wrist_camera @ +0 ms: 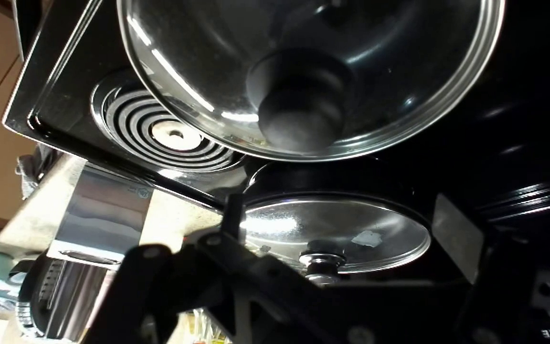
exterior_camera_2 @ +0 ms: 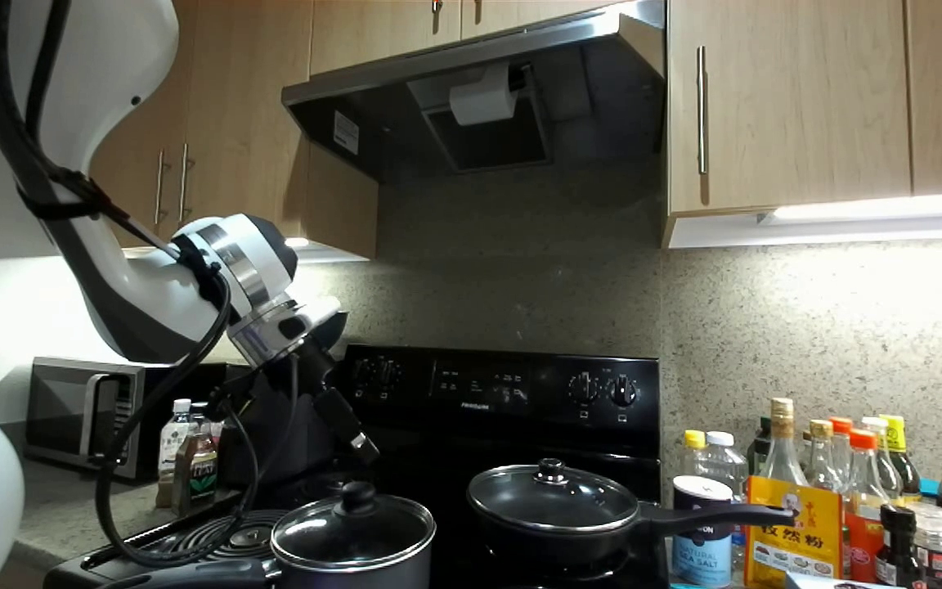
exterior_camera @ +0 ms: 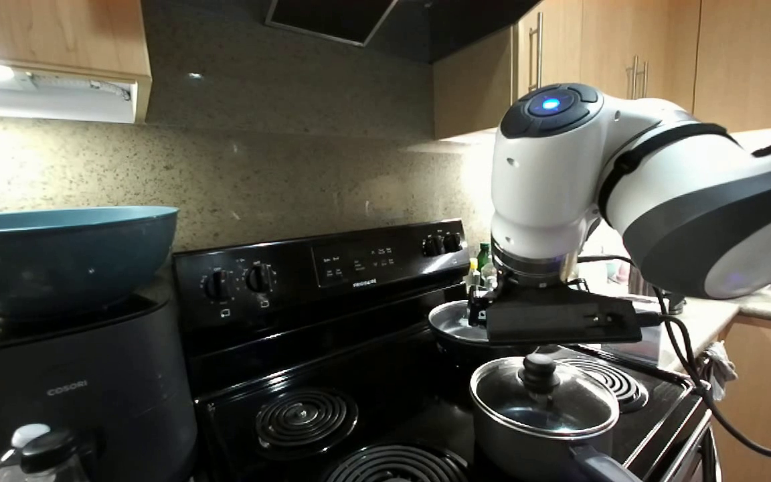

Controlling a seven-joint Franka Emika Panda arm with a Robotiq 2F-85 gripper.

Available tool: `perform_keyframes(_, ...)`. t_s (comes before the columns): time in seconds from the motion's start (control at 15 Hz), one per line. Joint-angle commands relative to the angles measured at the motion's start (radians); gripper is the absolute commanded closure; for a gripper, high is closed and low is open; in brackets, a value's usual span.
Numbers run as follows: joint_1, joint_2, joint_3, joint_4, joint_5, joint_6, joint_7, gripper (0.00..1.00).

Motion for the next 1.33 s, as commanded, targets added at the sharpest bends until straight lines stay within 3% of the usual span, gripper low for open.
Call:
perform_keyframes(0.0,0.007,0.021,-0.043,0.012,0.045,0.032,-0.051,0.0)
perform_keyframes(0.33,0.007,0.053,-0.095,0.033,0.234,0.026,-0.181,0.0)
perform_keyframes(0.6,0.014,0.084,-0.1,0.052,0.422,0.015,-0.316,0.06)
perform_keyframes(0.73,0.009,0.092,-0.089,0.061,0.481,-0.001,-0.356,0.32)
perform_keyframes(1.2,-0.007,0.09,-0.089,0.061,0.552,-0.017,-0.382,0.77)
perform_keyframes(1.27,-0.008,0.089,-0.091,0.061,0.559,-0.016,-0.383,0.78)
